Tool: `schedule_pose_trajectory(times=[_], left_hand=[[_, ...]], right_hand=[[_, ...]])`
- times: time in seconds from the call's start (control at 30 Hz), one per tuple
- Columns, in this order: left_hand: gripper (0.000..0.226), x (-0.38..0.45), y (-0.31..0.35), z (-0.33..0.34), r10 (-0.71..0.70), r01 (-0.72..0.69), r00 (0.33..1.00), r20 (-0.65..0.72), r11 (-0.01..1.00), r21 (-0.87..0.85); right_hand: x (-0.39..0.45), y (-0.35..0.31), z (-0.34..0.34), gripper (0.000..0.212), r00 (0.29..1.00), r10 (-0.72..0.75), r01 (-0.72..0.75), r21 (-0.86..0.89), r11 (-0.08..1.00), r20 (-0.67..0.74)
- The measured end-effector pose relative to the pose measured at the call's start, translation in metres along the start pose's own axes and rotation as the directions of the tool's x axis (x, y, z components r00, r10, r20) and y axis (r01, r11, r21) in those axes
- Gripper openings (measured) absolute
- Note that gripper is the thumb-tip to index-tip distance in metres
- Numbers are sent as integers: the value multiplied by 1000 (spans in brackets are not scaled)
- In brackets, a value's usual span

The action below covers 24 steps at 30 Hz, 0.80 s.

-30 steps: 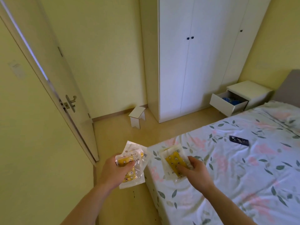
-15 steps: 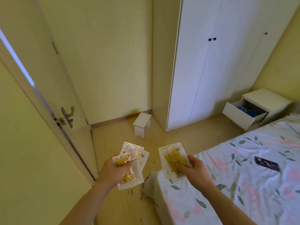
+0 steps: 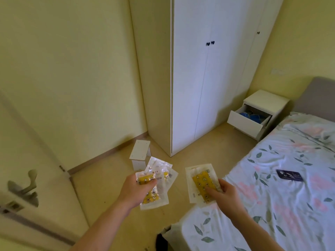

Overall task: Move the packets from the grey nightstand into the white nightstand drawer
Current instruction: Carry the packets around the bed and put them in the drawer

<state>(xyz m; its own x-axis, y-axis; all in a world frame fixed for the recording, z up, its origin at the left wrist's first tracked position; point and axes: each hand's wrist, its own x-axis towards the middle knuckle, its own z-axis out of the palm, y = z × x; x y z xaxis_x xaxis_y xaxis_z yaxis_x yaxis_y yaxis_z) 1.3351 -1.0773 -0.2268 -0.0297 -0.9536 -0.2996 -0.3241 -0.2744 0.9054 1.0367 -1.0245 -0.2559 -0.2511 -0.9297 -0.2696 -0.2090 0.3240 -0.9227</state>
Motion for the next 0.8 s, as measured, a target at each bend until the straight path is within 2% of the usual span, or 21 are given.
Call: schedule_pose_trajectory(times=[0.2, 0.37, 0.6, 0.8], left_hand=[[9, 114, 20, -14, -48, 49, 997, 54, 999, -20], [11, 205, 53, -20, -61, 66, 993, 101, 997, -51], [14, 327, 104, 12, -65, 71, 984, 168, 997, -32], [13, 440, 147, 60, -44, 43, 947, 320, 999, 11]], right_hand=[[109, -19, 56, 15, 999, 51, -52, 97, 994, 6], [192, -53, 76, 13, 998, 63, -61, 135, 989, -13], [280, -90, 46, 8, 983, 46, -23, 130, 991, -179], [354, -96, 9, 10, 940, 99, -46, 166, 985, -326]])
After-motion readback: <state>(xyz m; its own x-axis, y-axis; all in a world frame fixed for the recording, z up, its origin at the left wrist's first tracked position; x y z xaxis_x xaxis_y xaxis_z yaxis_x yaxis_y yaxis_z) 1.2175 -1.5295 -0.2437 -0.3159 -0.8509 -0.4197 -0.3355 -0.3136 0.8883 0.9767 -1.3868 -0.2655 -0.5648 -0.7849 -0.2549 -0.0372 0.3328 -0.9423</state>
